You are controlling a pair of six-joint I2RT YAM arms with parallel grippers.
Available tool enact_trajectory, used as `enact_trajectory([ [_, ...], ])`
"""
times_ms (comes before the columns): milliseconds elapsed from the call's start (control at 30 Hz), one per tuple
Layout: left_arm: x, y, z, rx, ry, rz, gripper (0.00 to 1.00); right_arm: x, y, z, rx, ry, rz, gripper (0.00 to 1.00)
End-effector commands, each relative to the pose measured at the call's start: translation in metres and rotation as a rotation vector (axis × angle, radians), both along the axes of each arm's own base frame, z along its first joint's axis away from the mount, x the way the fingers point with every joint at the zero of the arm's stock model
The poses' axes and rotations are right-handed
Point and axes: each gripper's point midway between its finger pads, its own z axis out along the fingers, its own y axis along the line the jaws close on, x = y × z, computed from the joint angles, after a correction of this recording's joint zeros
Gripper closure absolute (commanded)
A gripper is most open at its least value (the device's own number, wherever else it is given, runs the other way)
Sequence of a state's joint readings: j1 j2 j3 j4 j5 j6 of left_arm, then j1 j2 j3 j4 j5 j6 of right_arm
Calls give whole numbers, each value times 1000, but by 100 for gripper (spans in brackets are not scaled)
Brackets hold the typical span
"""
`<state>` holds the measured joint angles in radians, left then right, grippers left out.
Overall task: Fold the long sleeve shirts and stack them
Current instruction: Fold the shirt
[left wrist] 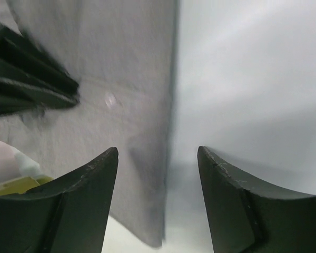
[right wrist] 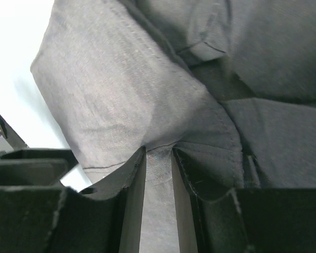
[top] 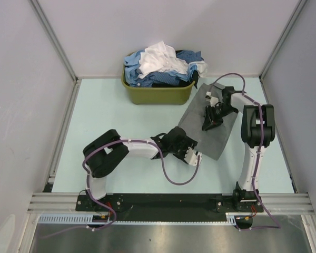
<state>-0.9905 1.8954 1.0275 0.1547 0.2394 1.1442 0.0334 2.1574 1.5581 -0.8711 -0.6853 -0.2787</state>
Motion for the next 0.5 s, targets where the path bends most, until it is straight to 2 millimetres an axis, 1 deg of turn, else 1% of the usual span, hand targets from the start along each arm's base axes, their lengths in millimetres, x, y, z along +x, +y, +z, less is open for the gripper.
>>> enact_trajectory([
  [0,-2,-8,-26,40,40,20,33,21,17,-2,11,-93,44,69],
  [100,4,-9,-32,47,18,32,36,21,15,1,7,-94,45,69],
  [167,8,-10,-32,47,4,51,45,21,10,3,8,-91,41,68],
  [200,8,-11,-32,44,8,55,50,21,9,6,11,-95,39,68],
  [233,9,-12,-31,41,4,55,62,24,8,10,11,-107,39,68],
  [300,10,-12,-28,36,2,58,73,22,4,17,22,-104,37,66],
  [333,9,-13,-25,33,5,54,84,23,4,22,27,-113,36,66],
  [367,6,-11,-26,45,22,52,90,25,1,29,37,-117,30,65],
  [400,6,-12,-22,42,27,49,97,25,0,32,42,-116,25,63],
  [433,2,-9,-23,62,41,42,100,27,-2,38,47,-125,21,62],
  [467,-4,-8,-22,64,63,28,100,28,-3,46,55,-130,20,61],
])
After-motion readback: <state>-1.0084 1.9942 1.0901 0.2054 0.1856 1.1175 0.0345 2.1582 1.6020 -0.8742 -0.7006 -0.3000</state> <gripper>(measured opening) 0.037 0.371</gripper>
